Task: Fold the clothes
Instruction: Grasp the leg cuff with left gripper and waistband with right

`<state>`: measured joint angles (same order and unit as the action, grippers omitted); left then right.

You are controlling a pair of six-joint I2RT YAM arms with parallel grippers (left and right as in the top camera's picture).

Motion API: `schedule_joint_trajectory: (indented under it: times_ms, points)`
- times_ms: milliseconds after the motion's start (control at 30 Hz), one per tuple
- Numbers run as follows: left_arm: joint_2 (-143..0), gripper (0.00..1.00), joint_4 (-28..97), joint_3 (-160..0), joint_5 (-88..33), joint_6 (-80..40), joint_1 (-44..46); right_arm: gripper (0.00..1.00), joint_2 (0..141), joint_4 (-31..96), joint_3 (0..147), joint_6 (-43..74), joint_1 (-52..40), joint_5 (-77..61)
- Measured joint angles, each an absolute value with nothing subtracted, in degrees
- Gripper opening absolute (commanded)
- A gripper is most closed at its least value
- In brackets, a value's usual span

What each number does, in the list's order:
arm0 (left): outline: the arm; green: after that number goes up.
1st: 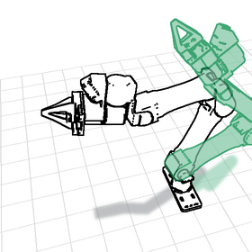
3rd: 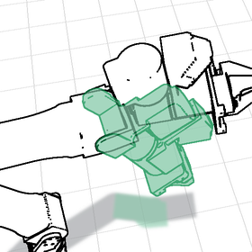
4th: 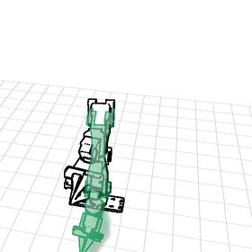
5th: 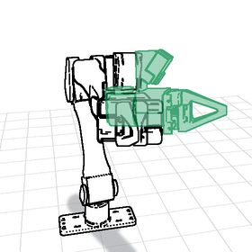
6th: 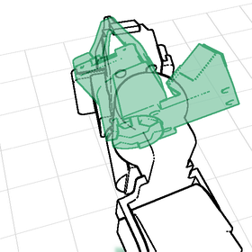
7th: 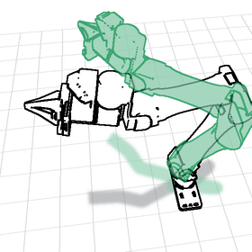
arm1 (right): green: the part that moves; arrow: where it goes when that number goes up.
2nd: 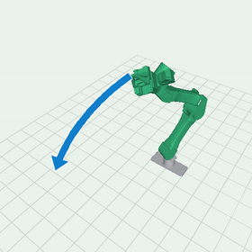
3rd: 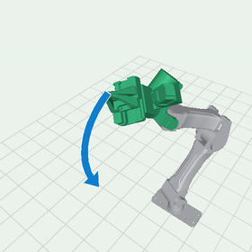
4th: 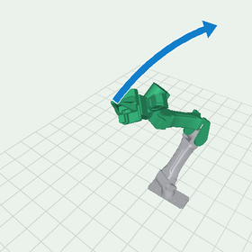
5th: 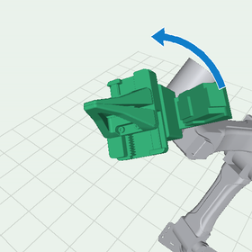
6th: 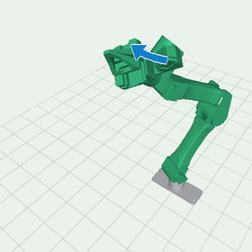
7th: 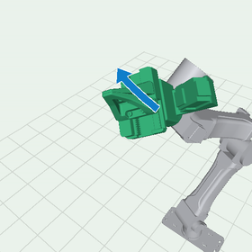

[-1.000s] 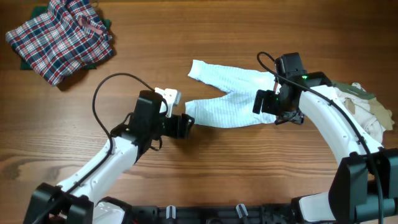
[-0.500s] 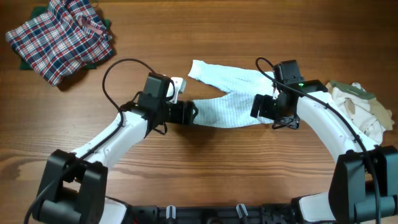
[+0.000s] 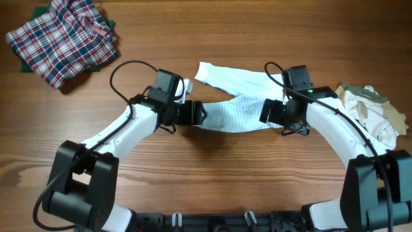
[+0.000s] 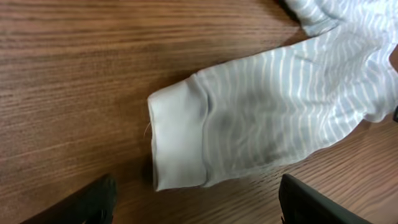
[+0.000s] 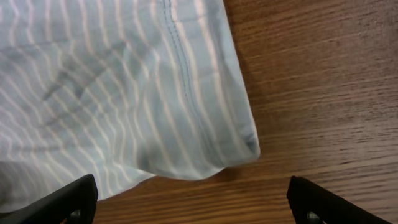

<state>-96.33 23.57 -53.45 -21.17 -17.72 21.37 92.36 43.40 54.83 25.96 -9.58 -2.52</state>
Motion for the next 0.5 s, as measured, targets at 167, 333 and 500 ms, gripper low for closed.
schedule_joint_trajectory:
  times_ms: [167,333,500]
  points:
    - [-96.60,0.80,22.63,-53.60,-21.19,-17.98,21.37,0.98,92.36,43.13,54.83,25.96,-9.58,-2.52]
    - [-99.29,0.82,26.06,-55.81,-20.91,-18.02,21.37,0.98,92.36,43.09,54.83,25.93,-9.58,-2.50]
    - [-100.55,0.80,29.34,-60.23,-20.75,-17.98,21.63,0.98,92.36,41.56,54.83,25.85,-9.52,-1.89]
